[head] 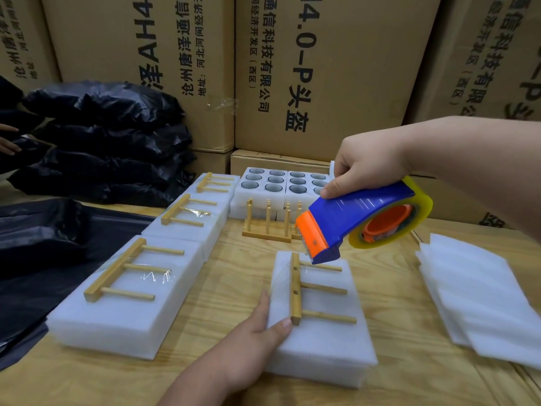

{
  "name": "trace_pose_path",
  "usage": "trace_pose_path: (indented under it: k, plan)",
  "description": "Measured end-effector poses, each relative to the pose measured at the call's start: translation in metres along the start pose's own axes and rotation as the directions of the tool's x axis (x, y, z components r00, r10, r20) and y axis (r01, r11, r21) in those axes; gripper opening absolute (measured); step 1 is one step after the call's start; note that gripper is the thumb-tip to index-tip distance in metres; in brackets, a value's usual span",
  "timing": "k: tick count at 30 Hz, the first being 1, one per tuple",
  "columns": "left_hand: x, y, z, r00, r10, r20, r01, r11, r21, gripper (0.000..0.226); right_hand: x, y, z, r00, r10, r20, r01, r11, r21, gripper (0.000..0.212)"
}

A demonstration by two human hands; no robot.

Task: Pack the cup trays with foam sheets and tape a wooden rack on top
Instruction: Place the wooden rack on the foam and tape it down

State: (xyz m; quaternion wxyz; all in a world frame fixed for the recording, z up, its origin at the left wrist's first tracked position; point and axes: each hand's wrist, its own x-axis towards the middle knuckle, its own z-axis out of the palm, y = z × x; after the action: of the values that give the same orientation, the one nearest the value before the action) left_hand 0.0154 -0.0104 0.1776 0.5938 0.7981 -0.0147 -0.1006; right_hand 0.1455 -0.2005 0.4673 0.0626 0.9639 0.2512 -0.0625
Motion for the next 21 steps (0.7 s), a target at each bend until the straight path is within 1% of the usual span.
trace_pose_path:
  k: [3,5,7,9,10,12,15,17,19,21]
  plan:
    - [0.001,0.003,0.001,1.000,-0.001,-0.013,0.001,1.000,0.000,0.087,-0.001,0.003,0.002,1.000,0.003,-0.009,-0.003,1.000,0.001,0.057]
    - [0.003,0.008,0.002,1.000,0.027,-0.016,-0.027,0.999,-0.034,0.099,-0.003,0.005,0.003,1.000,0.009,-0.013,-0.009,1.000,0.001,0.057]
    - [0.006,0.019,0.003,0.995,0.061,-0.074,-0.067,0.995,-0.075,0.116,-0.004,0.006,0.004,1.000,0.006,-0.016,-0.006,1.000,-0.001,0.057]
    - [0.012,0.034,0.002,0.981,0.116,-0.157,-0.120,0.993,-0.013,0.125,-0.004,0.007,0.005,1.000,0.000,-0.025,0.000,1.000,0.000,0.058]
    - [0.016,0.041,0.002,0.973,0.152,-0.175,-0.149,0.988,0.030,0.128,-0.003,0.007,0.006,1.000,-0.001,-0.026,0.001,1.000,0.004,0.058]
    - [0.027,0.052,0.002,0.964,0.216,-0.156,-0.203,0.974,0.099,0.130,-0.003,0.007,0.006,1.000,0.000,-0.026,0.000,1.000,0.008,0.057]
    - [0.042,0.063,0.001,0.974,0.226,-0.034,-0.216,0.957,0.195,0.124,-0.005,0.008,0.007,0.999,-0.006,-0.032,0.006,1.000,-0.012,0.057]
    - [0.048,0.065,-0.001,0.981,0.193,0.034,-0.194,0.942,0.275,0.111,-0.007,0.010,0.009,0.999,-0.012,-0.032,0.011,1.000,-0.024,0.058]
    - [0.052,0.065,0.000,0.986,0.158,0.062,-0.169,0.939,0.301,0.092,-0.009,0.013,0.011,1.000,-0.013,-0.017,0.013,1.000,-0.019,0.057]
    - [0.053,0.064,0.001,0.987,0.146,0.061,-0.158,0.935,0.316,0.086,-0.010,0.015,0.014,1.000,-0.013,-0.009,0.013,1.000,-0.008,0.056]
